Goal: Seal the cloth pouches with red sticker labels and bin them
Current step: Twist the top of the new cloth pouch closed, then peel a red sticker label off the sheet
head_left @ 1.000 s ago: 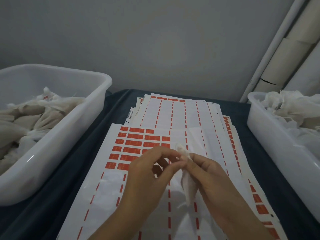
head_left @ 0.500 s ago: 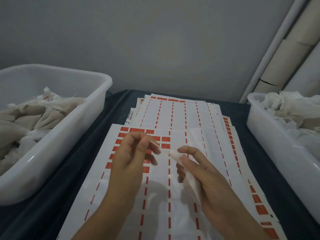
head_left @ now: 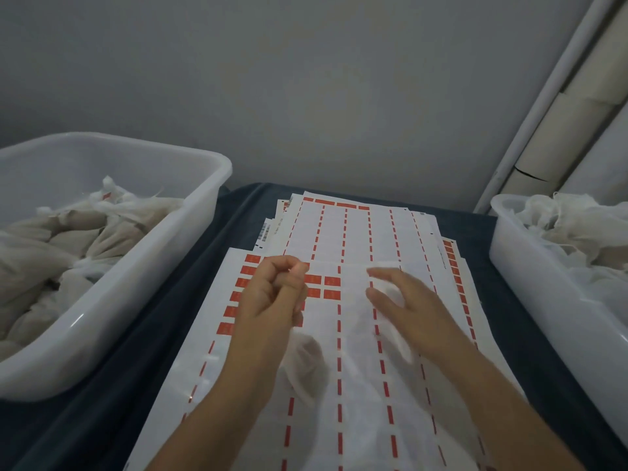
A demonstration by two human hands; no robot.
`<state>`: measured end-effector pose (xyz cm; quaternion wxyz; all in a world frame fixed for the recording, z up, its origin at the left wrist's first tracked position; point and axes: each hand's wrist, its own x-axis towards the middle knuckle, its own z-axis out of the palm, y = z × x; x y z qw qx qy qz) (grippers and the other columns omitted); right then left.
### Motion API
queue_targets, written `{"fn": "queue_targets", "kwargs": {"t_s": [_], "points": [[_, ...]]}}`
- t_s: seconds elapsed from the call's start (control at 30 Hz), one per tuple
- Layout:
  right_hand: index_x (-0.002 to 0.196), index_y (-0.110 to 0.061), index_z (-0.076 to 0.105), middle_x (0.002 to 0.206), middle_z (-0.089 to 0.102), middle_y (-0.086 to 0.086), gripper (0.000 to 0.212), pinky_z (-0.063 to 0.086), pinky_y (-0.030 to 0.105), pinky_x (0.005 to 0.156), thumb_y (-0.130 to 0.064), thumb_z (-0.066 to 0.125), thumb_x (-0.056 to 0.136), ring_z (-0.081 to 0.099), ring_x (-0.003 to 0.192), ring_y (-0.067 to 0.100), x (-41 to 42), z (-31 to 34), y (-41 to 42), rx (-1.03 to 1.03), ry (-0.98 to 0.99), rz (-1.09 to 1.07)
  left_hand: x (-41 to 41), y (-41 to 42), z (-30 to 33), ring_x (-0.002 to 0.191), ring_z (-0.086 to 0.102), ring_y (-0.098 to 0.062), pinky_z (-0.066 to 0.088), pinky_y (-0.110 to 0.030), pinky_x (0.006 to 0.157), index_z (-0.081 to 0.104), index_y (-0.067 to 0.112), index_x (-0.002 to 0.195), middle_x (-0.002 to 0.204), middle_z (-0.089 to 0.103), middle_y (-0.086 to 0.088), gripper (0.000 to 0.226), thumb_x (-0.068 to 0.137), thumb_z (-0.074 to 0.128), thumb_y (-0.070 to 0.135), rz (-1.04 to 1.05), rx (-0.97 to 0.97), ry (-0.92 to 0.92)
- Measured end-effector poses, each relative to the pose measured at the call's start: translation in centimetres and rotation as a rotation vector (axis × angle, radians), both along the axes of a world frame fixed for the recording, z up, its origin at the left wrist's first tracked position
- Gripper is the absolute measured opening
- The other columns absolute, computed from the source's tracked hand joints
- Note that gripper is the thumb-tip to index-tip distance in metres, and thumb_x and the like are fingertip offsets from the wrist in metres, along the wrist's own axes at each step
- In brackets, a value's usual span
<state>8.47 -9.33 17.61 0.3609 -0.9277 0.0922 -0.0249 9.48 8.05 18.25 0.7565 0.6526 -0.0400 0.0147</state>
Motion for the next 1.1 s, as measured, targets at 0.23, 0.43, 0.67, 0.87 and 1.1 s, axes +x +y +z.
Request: {"fn": "queue_targets", "kwargs": {"t_s": [0.23,0.43,0.67,0.87,1.1], "points": [[0.139,-0.025,0.035,0.145,0.039,-0.003,0.063,0.036,0.035,0.103,-0.044,0.06,0.084,0.043,0.128,0.021,6.7,0.2,-2.1,-0.365,0.195,0.127,3.7,-2.2,-0.9,0.07,0.054,0.003,0.039,-0.001,0.061,0.053,0.04,0.111,0.101,0.055,0.023,0.022,0.093,0.048,0.028,0.018,0.693,-0.186],[0.108,-0.028,0.056,0.119,0.056,-0.002,0.037,0.042,0.022,0.076,-0.049,0.064,0.079,0.053,0.096,0.011,9.2,0.9,-2.0,-0.357,0.269,0.184,4.6,-3.2,-3.4,0.074,0.058,0.003,0.045,-0.008,0.073,0.058,0.021,0.12,0.122,0.059,0.002,0.031,0.089,0.057,0.021,-0.075,0.662,-0.073],[0.099,-0.025,0.067,0.1,0.067,-0.009,0.023,0.049,0.024,0.077,-0.042,0.06,0.084,0.062,0.094,0.016,9.7,3.9,-2.8,0.008,0.432,0.342,4.4,-3.1,-3.9,0.113,0.052,-0.009,0.032,-0.016,0.097,0.053,0.026,0.126,0.128,0.054,0.008,0.044,0.084,0.061,0.03,0.05,0.727,-0.296],[0.089,-0.021,0.068,0.079,0.073,-0.013,0.014,0.053,0.019,0.057,-0.032,0.06,0.086,0.071,0.069,0.013,8.7,5.5,-2.5,0.181,0.383,0.326,4.3,-3.1,-3.2,0.088,0.058,-0.015,0.036,-0.011,0.083,0.067,0.009,0.109,0.099,0.068,-0.007,0.037,0.073,0.074,0.013,0.165,0.676,-0.574],[0.099,-0.02,0.066,0.093,0.072,0.0,0.018,0.057,0.028,0.059,-0.03,0.063,0.084,0.071,0.074,0.023,7.4,7.2,-1.5,0.254,0.418,0.264,3.7,-2.6,-1.8,0.08,0.05,-0.006,0.036,-0.007,0.077,0.07,0.006,0.093,0.088,0.069,-0.007,0.023,0.072,0.069,0.016,0.184,0.655,-0.684]]}}
